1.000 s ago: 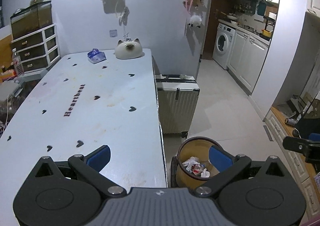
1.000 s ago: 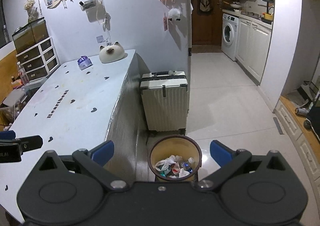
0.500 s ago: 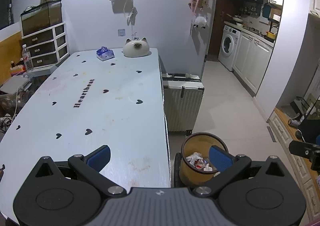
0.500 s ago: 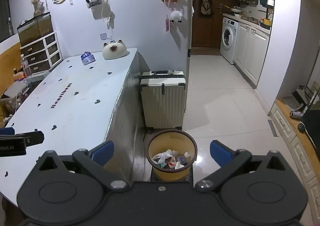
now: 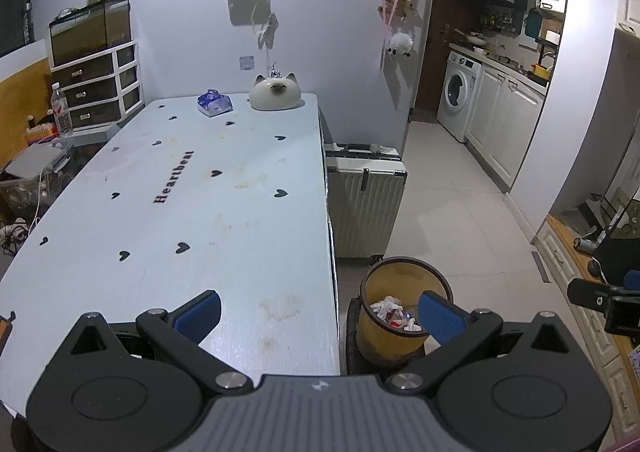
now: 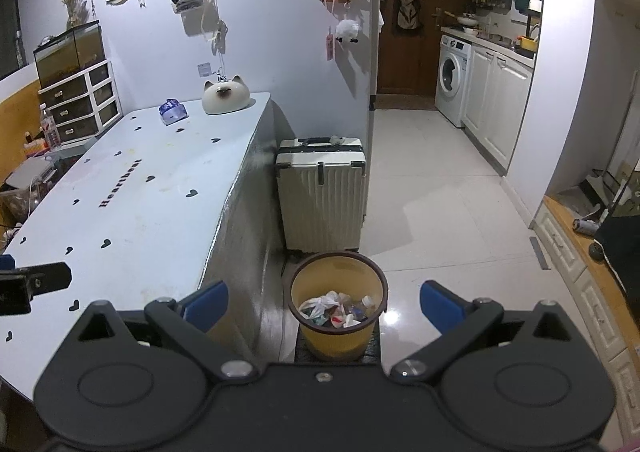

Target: Collect trash

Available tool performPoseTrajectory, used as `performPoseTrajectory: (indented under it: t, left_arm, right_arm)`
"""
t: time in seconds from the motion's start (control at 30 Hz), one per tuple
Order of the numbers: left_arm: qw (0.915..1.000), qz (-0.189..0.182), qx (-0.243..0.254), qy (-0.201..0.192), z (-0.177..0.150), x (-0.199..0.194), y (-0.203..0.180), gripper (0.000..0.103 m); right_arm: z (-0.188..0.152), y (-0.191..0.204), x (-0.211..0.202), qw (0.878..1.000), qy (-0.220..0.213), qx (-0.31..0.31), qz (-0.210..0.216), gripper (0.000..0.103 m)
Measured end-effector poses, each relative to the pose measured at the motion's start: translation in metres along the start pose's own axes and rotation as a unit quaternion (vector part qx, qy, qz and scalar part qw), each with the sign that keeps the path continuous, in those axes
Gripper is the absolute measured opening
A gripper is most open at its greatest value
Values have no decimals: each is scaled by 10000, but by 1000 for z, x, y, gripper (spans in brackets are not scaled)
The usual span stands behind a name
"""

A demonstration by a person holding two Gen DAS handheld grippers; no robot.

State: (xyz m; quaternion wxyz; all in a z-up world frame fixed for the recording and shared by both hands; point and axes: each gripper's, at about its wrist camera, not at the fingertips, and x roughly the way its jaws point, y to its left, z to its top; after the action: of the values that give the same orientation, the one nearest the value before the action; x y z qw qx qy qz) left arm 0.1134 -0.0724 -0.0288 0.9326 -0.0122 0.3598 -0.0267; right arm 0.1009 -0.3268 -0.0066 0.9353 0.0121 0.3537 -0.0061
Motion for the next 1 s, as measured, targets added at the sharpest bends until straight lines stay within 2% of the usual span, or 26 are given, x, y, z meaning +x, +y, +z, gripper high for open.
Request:
performPoseTrajectory:
  t: [1.0]
  left_arm:
    - [9998,123,-137,13,-4,-6,3,103]
  right_arm:
    - [-1,-2,-5,9999,-85,-86,25,103]
